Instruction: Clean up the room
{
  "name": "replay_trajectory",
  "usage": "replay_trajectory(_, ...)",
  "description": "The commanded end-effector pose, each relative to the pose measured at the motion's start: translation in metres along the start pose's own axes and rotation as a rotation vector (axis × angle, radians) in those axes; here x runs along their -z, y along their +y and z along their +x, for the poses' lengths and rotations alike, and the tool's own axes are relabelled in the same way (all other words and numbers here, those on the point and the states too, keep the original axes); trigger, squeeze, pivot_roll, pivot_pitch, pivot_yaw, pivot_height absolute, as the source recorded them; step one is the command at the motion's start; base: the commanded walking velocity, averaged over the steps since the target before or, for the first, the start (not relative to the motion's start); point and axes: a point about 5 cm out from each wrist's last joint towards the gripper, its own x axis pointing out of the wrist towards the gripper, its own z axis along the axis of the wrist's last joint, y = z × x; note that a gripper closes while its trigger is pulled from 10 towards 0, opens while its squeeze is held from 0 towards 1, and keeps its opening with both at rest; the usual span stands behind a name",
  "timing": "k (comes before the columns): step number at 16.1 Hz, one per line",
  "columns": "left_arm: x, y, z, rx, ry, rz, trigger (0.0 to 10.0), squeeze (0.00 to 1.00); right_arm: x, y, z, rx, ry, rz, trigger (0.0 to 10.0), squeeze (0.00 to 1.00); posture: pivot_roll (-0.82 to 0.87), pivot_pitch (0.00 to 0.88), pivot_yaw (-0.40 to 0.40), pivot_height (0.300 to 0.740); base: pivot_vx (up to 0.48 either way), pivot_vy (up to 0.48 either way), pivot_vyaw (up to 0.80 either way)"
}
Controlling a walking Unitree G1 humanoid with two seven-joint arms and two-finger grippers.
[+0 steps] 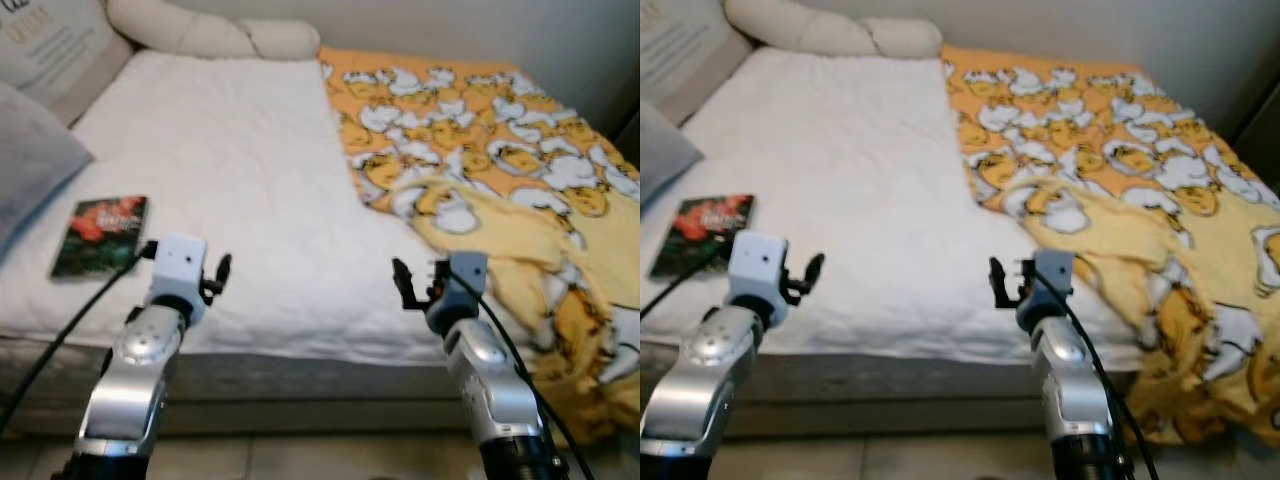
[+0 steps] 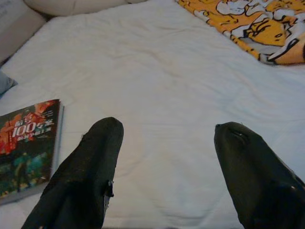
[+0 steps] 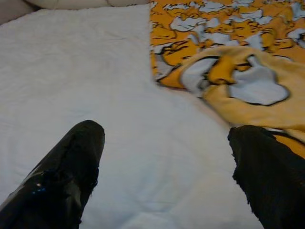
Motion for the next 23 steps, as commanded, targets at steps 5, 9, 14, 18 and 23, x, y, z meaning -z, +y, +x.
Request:
replay_trajectory(5, -0.0050, -0.0050, 0.0014, 0.022, -0.016, 0.009, 10.0, 0.00, -0.0017, -0.0080, 0.0002, 0.033, -0.001, -0.006, 10.0, 1.00, 0.01, 0.000, -0.025, 0.740, 0.000, -0.480, 0.00)
replay_trajectory(9, -0.0058, -0.0041, 0.0019, 0.020, -0.017, 0.012, 10.0, 0.00, -0.0017, -0.0076, 0.0012, 0.031, -0.001, -0.005, 10.0, 1.00, 0.01, 0.000, -0.022, 0.740, 0.000, -0.480, 0.00)
replay_trajectory(14, -0.0074, -0.0039, 0.0034, 0.021, -0.023, -0.022, 10.0, 0.00, -0.0026, -0.0082, 0.0032, 0.044, 0.007, -0.027, 10.0, 0.92, 0.01, 0.000, -0.020, 0.740, 0.000, -0.154, 0.00)
replay_trajectory(18, -0.0096, -0.0029, 0.0036, 0.026, -0.038, -0.027, 10.0, 0.00, -0.0034, -0.0101, 0.0043, 0.054, 0.009, -0.024, 10.0, 0.00, 0.01, 0.000, -0.020, 0.740, 0.000, 0.000, 0.00)
replay_trajectory(23, -0.0102, -0.0023, 0.0034, 0.037, -0.044, -0.051, 10.0, 0.00, -0.0040, -0.0100, 0.0053, 0.053, 0.010, -0.034, 10.0, 0.00, 0.01, 0.000, -0.020, 0.740, 0.053, 0.000, 0.00)
